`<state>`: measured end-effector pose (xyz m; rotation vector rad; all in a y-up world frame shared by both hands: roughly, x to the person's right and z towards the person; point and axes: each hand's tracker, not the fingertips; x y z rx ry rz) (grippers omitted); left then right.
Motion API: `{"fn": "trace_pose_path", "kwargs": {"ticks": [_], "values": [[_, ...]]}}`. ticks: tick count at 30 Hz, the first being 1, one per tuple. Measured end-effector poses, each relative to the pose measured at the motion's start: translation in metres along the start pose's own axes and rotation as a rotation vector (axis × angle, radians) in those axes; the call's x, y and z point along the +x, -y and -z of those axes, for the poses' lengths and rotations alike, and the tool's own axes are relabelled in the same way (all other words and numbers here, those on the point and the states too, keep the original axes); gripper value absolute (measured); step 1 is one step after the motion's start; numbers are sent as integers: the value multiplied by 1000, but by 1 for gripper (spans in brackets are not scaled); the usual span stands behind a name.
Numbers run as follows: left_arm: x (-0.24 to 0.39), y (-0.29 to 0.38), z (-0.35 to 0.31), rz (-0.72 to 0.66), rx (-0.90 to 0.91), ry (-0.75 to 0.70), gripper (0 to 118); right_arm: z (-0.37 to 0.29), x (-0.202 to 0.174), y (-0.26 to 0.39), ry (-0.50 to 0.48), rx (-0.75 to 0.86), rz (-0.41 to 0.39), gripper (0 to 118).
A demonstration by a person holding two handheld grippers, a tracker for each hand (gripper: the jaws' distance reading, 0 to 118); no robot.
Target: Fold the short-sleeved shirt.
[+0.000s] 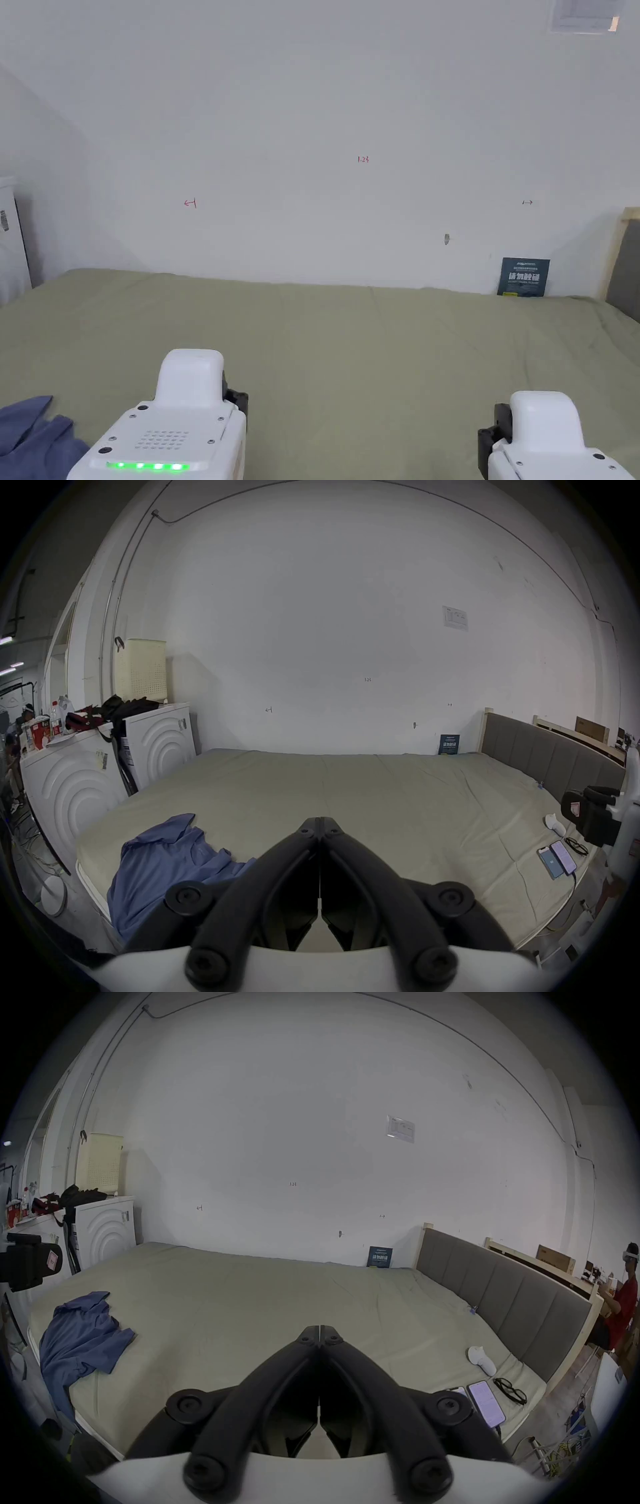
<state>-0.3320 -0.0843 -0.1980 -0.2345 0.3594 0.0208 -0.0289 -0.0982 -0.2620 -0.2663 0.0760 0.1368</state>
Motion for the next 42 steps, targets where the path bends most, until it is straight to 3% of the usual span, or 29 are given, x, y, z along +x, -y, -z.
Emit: {"fn": "trace_pose_path", "kwargs": {"ticks": [13,17,29,33,42], "values": [[-21,3,-2,-28,-54,-43,0,13,-16,2,-29,-6,-41,0],[-51,6,-11,-31,-63,-89,0,21,-42,0,-101,-2,-65,0],[-205,37,-78,-38,-163,-492,0,25,-178,12,-480,-11,-90,0],[-235,50,-83,-44,-199,-529,0,20,-203,17,-556,-35,-98,0],[-255,93,-19,-111,-378,-413,0,40,-217,41,-589,-109,-141,0]]}}
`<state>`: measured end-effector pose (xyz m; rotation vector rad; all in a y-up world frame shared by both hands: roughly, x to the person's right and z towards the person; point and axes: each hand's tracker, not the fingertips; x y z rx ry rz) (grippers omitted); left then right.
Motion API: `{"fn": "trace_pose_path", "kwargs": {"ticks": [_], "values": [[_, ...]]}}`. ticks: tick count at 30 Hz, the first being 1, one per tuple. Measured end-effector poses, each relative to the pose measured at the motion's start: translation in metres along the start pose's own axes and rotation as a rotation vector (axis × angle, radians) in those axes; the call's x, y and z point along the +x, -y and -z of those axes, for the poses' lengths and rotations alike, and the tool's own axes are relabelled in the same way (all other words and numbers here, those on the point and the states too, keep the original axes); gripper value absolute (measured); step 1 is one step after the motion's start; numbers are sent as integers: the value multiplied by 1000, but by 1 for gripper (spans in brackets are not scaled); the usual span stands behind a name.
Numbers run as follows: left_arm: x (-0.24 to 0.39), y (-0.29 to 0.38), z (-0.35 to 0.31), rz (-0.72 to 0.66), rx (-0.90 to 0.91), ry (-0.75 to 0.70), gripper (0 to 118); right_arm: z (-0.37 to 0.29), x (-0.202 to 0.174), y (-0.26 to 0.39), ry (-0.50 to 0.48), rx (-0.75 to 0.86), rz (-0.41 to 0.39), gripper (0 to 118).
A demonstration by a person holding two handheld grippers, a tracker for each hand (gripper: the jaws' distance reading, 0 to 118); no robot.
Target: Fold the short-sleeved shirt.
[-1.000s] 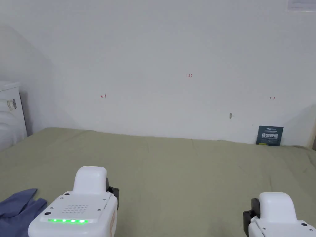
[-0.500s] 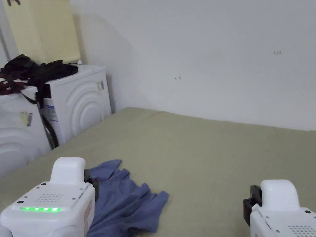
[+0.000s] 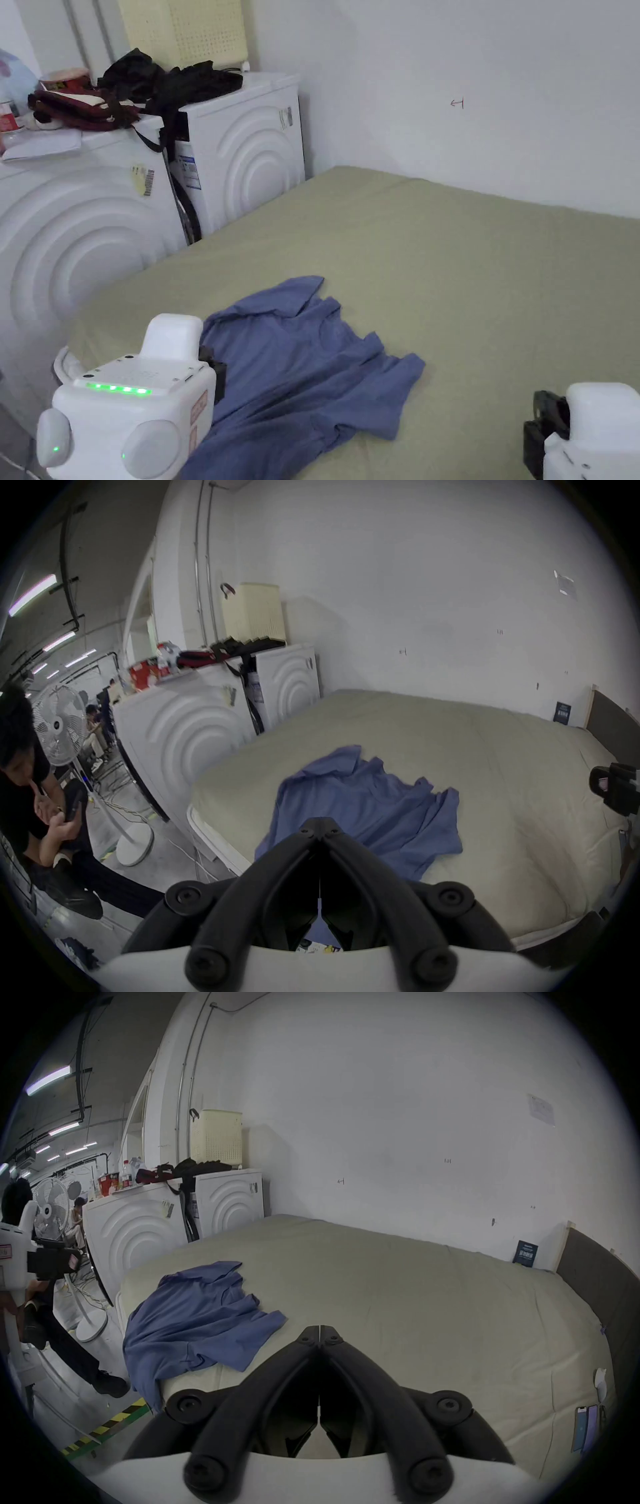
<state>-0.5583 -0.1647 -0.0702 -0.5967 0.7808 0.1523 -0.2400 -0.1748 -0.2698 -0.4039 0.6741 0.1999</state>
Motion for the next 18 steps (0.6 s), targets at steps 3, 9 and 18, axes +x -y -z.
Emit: {"fn": "trace_pose_path", "kwargs": {"ticks": [3,9,18], "values": [[8,9,50,-65,-87,118,0,3,1,8,-4,-23,-5,0],[23,23,149,-40,-242,175,45,7,6,23,-7,-96,-39,0],[57,48,197,122,-486,137,115,17,10,57,-28,-221,-57,0]]}}
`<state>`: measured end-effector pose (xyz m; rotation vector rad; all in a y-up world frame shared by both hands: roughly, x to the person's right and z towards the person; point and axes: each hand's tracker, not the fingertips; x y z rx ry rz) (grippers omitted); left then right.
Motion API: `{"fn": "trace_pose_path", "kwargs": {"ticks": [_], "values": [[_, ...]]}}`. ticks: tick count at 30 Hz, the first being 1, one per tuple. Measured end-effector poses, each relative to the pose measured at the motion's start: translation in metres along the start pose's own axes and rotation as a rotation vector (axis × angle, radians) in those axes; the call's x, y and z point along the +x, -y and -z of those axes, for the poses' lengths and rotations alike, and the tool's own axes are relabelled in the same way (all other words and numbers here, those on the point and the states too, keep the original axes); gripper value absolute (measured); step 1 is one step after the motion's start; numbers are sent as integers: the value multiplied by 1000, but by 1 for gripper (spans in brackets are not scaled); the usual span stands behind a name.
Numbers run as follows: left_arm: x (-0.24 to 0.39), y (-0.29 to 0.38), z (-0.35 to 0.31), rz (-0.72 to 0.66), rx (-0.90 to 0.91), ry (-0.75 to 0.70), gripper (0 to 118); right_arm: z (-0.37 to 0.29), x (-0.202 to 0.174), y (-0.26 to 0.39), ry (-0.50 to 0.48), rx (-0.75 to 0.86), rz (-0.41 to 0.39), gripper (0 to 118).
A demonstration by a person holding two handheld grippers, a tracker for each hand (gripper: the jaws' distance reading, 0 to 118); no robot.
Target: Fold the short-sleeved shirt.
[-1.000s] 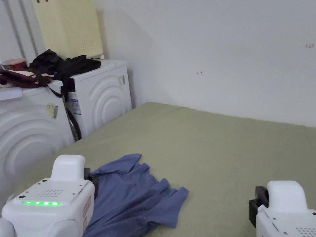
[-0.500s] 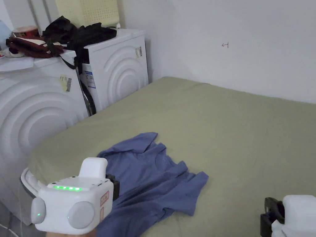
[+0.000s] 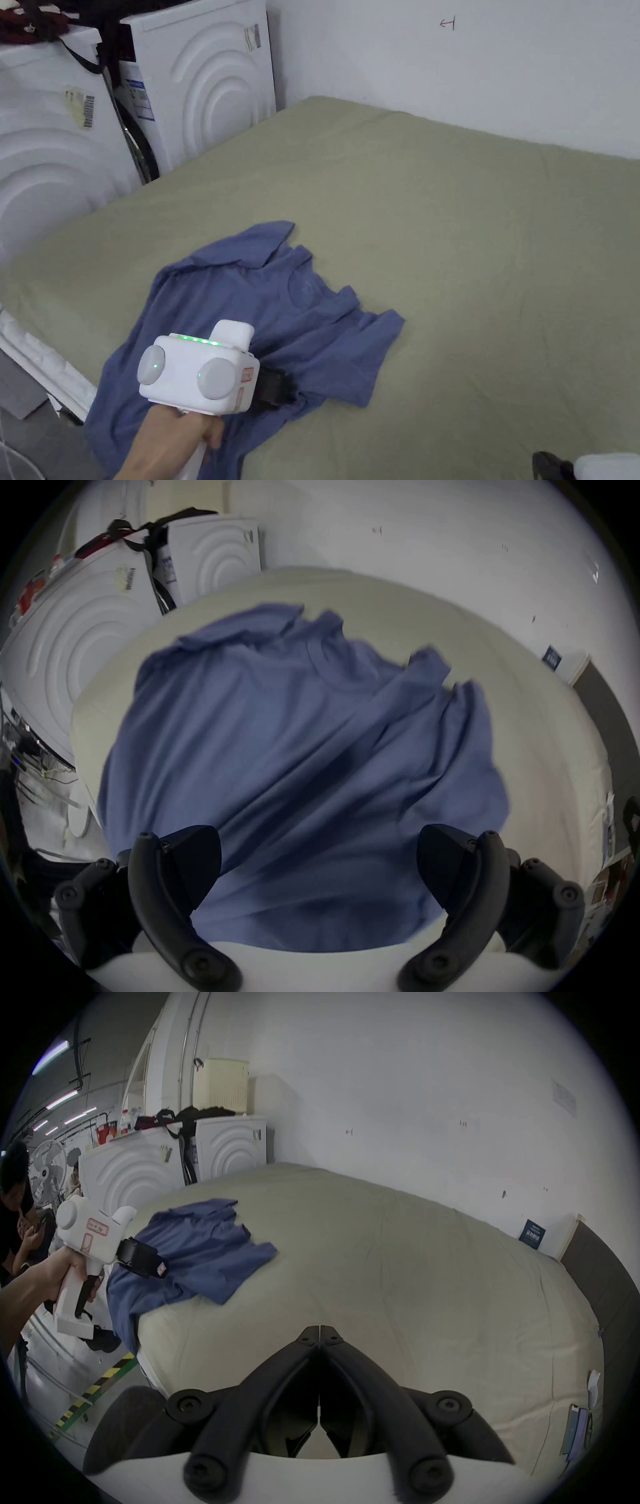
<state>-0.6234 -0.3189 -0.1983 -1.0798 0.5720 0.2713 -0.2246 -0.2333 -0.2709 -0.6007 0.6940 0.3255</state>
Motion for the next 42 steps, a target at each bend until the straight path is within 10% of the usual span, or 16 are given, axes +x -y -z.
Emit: {"fn": "trace_pose_path", "kwargs": {"ticks": [4,7,20,42], "values": [[-10,-5,7,-91,21,59,114,-5,2,11,-11,-22,-4,0],[-13,-13,-14,-58,92,49,4,-14,8,19,-10,-34,-8,0],[27,-51,-60,-99,117,244,5,-92,76,56,140,0,126,0],[596,-42,-123,540,37,857,5,-156,190,120,410,-26,398,0]]}}
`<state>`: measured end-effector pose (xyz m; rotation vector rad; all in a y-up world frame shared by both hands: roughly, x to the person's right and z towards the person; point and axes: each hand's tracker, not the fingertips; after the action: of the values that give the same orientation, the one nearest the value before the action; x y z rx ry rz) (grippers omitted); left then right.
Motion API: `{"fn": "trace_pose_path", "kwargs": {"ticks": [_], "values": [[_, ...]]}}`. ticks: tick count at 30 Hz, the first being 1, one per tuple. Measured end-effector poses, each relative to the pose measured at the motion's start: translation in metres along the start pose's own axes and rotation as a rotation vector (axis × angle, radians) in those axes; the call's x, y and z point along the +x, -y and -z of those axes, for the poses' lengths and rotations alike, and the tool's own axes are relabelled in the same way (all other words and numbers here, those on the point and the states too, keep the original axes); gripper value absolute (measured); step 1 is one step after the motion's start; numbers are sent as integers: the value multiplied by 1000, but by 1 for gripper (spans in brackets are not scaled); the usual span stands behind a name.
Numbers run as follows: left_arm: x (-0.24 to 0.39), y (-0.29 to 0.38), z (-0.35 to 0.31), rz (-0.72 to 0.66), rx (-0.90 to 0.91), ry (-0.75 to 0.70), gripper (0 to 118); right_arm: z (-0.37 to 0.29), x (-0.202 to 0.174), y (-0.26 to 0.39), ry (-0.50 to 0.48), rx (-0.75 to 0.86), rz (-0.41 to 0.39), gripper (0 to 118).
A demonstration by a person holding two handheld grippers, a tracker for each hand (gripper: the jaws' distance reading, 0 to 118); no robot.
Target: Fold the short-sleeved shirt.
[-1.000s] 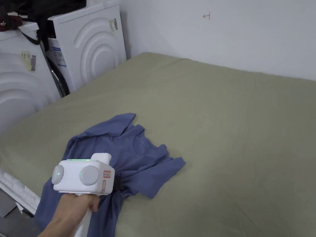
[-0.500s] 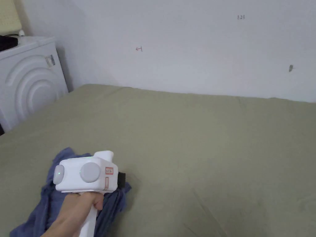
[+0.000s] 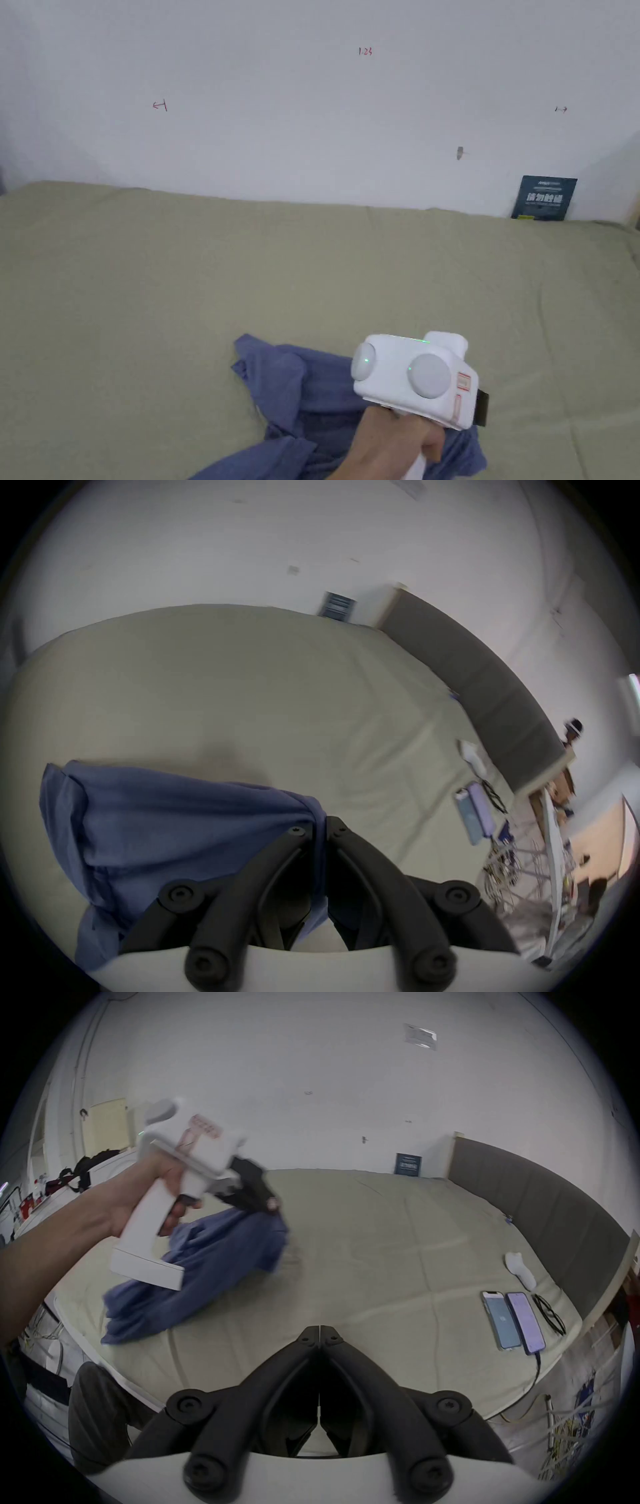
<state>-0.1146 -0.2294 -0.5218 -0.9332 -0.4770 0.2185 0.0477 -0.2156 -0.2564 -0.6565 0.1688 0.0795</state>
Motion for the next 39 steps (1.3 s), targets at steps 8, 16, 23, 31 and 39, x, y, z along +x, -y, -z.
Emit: {"fn": "trace_pose_path", "kwargs": {"ticks": [8,16,23,31,39], "values": [[11,29,66,-4,-143,-24,5,12,17,10,25,-40,36,0],[6,52,-2,48,-60,-67,113,8,4,13,-5,-34,39,0],[-40,151,-133,-4,21,-106,106,-6,-23,18,-89,-19,37,0],[-114,281,-248,-134,-6,-382,5,-8,-56,25,-158,-29,5,0],[-142,275,-253,-200,27,-387,5,-11,-73,32,-202,-48,-19,0]]}}
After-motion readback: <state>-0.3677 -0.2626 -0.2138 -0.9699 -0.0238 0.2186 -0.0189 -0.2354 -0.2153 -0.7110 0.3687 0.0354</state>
